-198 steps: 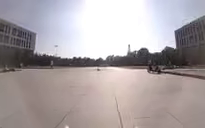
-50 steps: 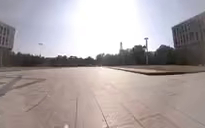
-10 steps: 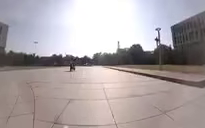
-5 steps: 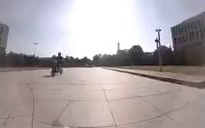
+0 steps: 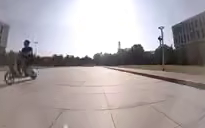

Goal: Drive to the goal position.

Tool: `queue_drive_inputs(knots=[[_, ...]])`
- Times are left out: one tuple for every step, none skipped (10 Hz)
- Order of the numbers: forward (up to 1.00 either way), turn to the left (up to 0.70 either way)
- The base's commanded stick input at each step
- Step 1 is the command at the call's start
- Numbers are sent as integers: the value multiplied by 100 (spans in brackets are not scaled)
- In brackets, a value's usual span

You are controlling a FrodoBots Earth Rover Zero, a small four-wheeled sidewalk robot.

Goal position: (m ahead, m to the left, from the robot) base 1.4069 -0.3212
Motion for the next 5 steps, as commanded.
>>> queue_drive_inputs(knots=[[100,0],[100,0],[100,0],[100,0],[100,0]])
